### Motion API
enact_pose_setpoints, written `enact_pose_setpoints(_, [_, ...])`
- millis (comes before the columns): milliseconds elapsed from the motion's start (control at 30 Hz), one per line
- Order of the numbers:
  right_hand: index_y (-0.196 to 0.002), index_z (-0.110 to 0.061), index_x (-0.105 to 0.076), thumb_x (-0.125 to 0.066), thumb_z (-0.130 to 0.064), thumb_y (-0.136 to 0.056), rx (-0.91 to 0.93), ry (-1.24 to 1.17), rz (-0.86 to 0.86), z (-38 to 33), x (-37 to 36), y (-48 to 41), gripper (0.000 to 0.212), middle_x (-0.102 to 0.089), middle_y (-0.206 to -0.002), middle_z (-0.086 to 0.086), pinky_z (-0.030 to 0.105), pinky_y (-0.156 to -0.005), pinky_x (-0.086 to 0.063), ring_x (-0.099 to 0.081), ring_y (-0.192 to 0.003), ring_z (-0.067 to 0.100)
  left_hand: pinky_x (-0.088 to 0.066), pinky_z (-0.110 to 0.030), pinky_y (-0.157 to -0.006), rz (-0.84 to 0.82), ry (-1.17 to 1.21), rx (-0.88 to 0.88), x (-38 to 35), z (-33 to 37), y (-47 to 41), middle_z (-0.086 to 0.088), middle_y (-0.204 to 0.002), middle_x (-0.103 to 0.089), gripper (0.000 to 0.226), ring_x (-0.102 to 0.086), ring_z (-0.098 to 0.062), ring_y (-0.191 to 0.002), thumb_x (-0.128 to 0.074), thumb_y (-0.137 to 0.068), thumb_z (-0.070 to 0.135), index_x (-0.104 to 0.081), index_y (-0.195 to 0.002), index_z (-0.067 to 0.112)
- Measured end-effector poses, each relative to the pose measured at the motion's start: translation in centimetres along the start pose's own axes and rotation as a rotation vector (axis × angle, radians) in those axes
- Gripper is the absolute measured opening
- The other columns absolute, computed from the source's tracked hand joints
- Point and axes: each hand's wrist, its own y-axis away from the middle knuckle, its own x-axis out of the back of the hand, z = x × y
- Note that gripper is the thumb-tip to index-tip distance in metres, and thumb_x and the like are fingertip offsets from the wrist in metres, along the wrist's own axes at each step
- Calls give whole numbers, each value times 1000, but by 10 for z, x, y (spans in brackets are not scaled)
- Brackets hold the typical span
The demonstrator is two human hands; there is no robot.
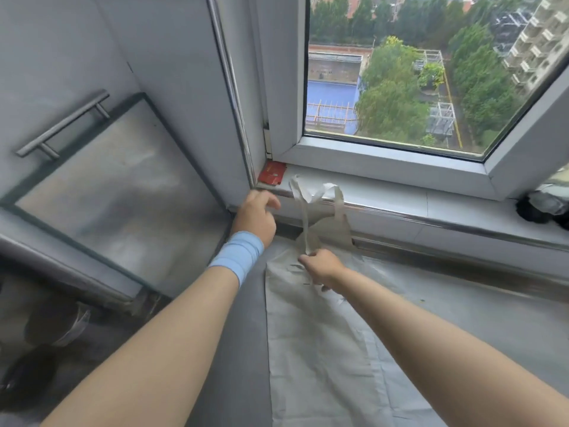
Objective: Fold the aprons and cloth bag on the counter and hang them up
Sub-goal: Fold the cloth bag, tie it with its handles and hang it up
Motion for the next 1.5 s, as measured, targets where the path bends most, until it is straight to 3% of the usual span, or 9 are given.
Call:
enact_pose_setpoints(200, [-126,-15,-42,-65,-23,-81,-132,-59,546,-1,-19,-28,51,-41,-133,14,40,-98,-40,-40,-124,35,-42,-29,-100,-490,-160,255,-29,-63,47,-4,-127,-54,41,-56,-23,-112,-54,-87,8,-56,-124,24])
enact_pose_setpoints(533, [-86,-10,-62,-54,-20,-89,-68,-339,-2,-39,0,-43,13,-63,-80,10,22,-53,-45,-62,-64,22,-33,-37,-109,-481,-201,178,-46,-66,57,8,-138,-45,61,-35,-21,-131,-67,-78,50,-47,-134,37])
enact_pose_setpoints(667, [-73,-18,-71,-41,-25,-91,54,-839,-301,-67,26,-41,35,-66,-80,5,29,-61,-42,-66,-65,20,-45,-39,-97,-365,-138,274,-41,-48,43,1,-118,-62,60,-55,-26,-111,-69,-69,59,-54,-119,30])
enact_pose_setpoints(733, [-94,-15,-70,-41,-34,-93,102,-954,-299,-76,32,-36,35,-72,-97,8,34,-72,-44,-69,-82,23,-49,-35,-87,-246,-14,394,-36,-42,28,-6,-103,-65,36,-60,-30,-97,-63,-79,53,-63,-95,21])
enact_pose_setpoints(833, [-112,-12,-70,-50,-32,-93,200,-746,-107,-70,18,-32,33,-71,-110,7,33,-78,-47,-65,-98,24,-45,-30,-71,-223,59,568,-24,-39,-3,-18,-92,-66,31,-63,-36,-88,-54,-89,35,-62,-76,9])
enact_pose_setpoints(1000, [-101,-20,-59,-53,-30,-80,718,135,635,-8,-28,-18,24,-57,-99,-3,34,-80,-39,-50,-92,17,-59,-45,-78,-267,587,835,-23,-50,-13,-13,-110,-57,36,-64,-32,-89,-62,-93,27,-55,-120,6])
enact_pose_setpoints(1133, [-100,-20,-60,-51,-26,-75,966,686,322,45,-56,-13,28,-57,-99,2,39,-72,-41,-54,-88,28,-46,-36,-98,-186,279,626,-41,-65,15,-9,-137,-49,48,-55,-28,-117,-61,-90,24,-48,-136,19])
enact_pose_setpoints(1300, [-135,-17,-50,-39,-33,-84,728,1016,170,88,-61,-18,54,-56,-139,12,49,-91,-49,-58,-122,31,-40,-32,-98,-280,-189,53,-58,-66,97,-4,-126,-51,30,-52,-26,-114,-52,-89,12,-61,-116,19])
enact_pose_setpoints(1500, [-131,-11,-61,-37,-23,-84,631,907,337,123,-69,35,53,-41,-150,20,55,-109,-23,-41,-138,38,-6,-40,-120,-745,-576,40,-73,-78,157,5,-162,10,75,8,-13,-149,-45,-95,43,-4,-154,26])
